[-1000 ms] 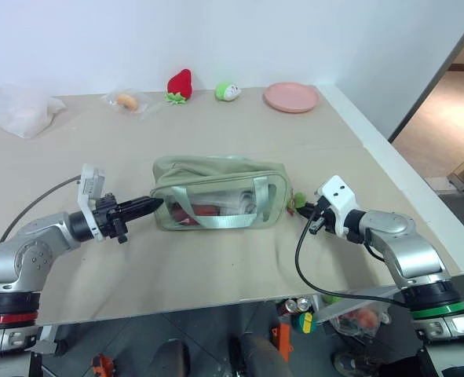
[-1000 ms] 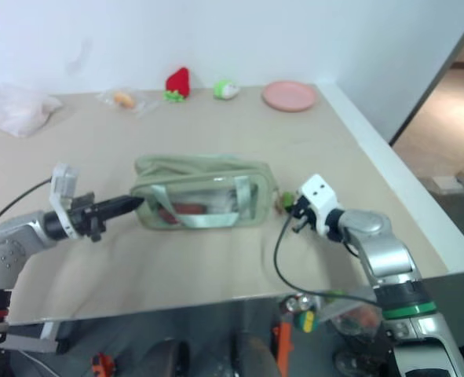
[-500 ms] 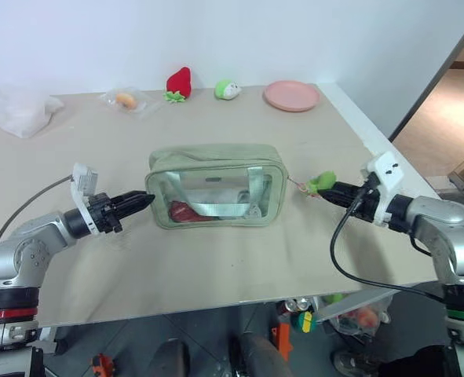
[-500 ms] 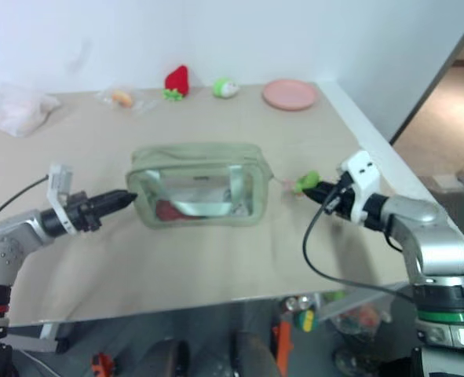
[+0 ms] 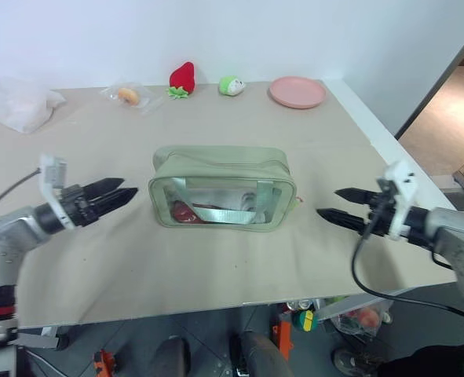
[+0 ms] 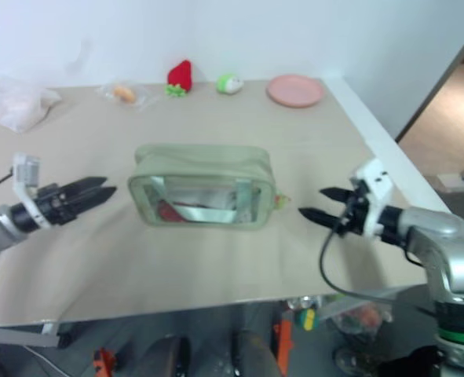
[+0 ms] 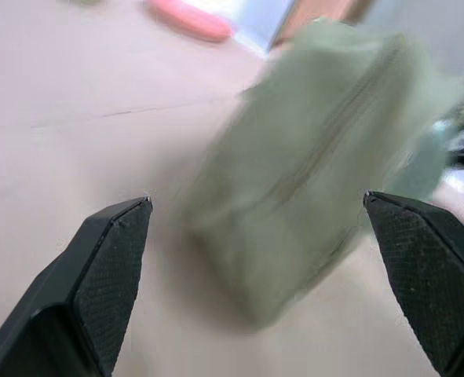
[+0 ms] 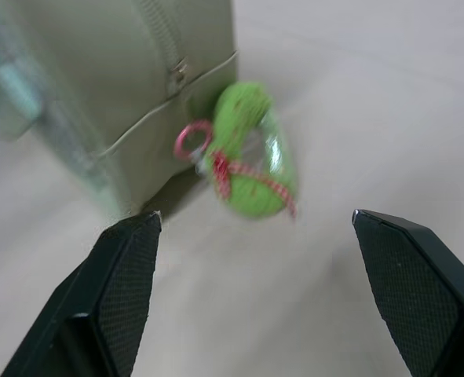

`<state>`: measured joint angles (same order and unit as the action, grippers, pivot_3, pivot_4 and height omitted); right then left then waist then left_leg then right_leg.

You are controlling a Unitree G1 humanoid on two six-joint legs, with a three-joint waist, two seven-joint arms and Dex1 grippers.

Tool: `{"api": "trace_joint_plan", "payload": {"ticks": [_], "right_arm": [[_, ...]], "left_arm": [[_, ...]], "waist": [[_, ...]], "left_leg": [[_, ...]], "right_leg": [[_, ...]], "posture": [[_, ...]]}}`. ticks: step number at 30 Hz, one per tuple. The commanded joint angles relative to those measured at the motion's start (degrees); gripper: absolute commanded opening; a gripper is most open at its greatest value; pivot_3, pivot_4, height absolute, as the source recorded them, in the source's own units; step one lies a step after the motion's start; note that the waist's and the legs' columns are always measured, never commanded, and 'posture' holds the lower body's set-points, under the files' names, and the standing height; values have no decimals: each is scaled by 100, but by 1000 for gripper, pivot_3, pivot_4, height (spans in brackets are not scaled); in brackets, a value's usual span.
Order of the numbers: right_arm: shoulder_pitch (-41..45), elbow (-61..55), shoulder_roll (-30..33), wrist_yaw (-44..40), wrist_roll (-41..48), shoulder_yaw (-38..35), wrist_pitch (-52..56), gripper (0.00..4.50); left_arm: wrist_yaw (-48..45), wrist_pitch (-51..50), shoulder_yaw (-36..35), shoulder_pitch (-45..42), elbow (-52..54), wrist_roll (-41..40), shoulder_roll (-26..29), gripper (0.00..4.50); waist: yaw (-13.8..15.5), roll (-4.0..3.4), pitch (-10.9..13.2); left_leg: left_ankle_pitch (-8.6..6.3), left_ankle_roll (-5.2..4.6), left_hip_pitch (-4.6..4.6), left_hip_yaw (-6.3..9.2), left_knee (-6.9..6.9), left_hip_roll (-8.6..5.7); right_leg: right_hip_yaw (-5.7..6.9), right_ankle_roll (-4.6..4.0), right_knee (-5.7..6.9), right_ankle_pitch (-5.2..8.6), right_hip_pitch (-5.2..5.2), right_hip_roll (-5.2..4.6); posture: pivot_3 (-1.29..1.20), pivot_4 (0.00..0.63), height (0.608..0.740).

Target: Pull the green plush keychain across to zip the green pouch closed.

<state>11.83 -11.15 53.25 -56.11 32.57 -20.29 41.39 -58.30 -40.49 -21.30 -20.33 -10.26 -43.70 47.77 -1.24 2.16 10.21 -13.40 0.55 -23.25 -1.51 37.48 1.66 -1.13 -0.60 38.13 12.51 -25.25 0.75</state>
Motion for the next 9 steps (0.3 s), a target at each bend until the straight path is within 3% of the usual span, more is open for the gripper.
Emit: {"api": "trace_joint_plan", "payload": {"ticks": [1, 5, 9], "right_arm": [[-191, -448, 239, -249, 424, -702, 60, 4050], [-331, -731, 253, -202, 650, -868, 176, 4050], [-185, -736, 81, 65, 572, -546, 115, 4050]], "left_arm": [[-70, -212, -425, 125, 49, -174, 219, 4487], [67, -376, -505, 142, -50, -97, 312, 4487], [122, -544, -435, 144, 261, -230, 140, 4487]], "waist": [[-8, 0, 0], [-7, 1, 0], [-7, 2, 0]], "left_leg": [[-2, 0, 5, 2, 0, 3], [0, 3, 10, 3, 7, 2], [4, 6, 15, -2, 10, 2]], "right_leg": [[-1, 0, 0, 1, 1, -2], [0, 5, 1, -9, 5, -4], [0, 2, 1, -18, 8, -4]], "posture": [[0, 150, 740], [0, 150, 740], [0, 150, 740]]}}
